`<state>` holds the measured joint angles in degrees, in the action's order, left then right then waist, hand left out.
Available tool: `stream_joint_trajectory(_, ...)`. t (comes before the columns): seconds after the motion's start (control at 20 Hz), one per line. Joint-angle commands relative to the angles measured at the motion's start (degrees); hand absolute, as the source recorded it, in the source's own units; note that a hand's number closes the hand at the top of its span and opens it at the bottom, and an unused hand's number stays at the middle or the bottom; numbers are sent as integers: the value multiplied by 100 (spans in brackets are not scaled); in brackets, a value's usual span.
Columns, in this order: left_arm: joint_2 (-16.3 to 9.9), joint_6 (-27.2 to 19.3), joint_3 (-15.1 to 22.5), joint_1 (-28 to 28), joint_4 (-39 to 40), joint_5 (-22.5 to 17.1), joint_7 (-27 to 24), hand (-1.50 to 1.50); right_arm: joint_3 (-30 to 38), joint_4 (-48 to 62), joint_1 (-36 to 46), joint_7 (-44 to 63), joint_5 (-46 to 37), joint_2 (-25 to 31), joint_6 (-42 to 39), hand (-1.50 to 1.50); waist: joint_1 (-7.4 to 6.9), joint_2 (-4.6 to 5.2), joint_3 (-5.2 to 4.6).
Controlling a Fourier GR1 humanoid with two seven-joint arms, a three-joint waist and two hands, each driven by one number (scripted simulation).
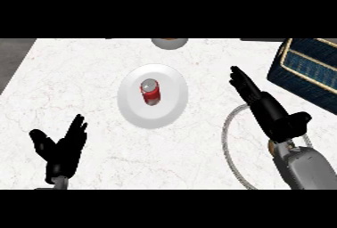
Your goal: Pick the squash from the placemat and place it in the basket
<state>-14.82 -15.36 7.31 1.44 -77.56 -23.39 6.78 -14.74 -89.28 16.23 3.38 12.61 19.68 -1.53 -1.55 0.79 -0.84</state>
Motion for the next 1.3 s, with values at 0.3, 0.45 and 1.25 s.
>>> stream_joint_trajectory(0.3, -736, 489, 570, 736, -479, 679, 401, 0, -986, -901, 681, -1116, 1636, 172, -3834, 150, -51, -68, 134)
stream_joint_trajectory(0.45, -750, 492, 467, 869, -385, 598, 468, 0, -1333, -1417, -363, -1717, 1743, 592, -4867, 150, 373, -109, 114)
stream_joint_trajectory(1.25, -754, 517, 431, 967, -652, 710, 549, 0, 2435, -2224, -76, -3579, -1466, 3321, -4347, -150, 234, -76, 102)
